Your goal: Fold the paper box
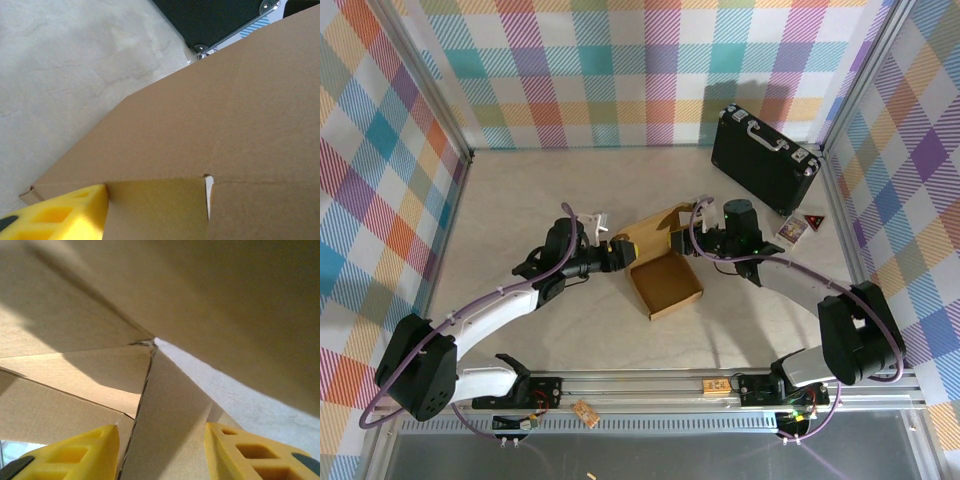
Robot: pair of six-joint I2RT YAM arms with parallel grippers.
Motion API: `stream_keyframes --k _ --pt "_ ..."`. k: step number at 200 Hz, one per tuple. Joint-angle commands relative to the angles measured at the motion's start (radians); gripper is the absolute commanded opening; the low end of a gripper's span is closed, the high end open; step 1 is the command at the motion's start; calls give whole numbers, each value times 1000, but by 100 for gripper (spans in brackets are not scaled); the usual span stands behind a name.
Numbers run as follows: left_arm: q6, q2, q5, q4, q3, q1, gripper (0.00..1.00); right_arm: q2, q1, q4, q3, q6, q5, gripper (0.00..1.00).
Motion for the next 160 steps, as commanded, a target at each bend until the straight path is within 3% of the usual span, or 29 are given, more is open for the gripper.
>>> stream_keyframes --k 1,160 --pt "-44 18 -10 62 -10 -21 64 -18 42 -49 -22 31 3 49" --pt "-88 86 -7 159 -63 -52 67 -111 55 -48 -127 35 27 50"
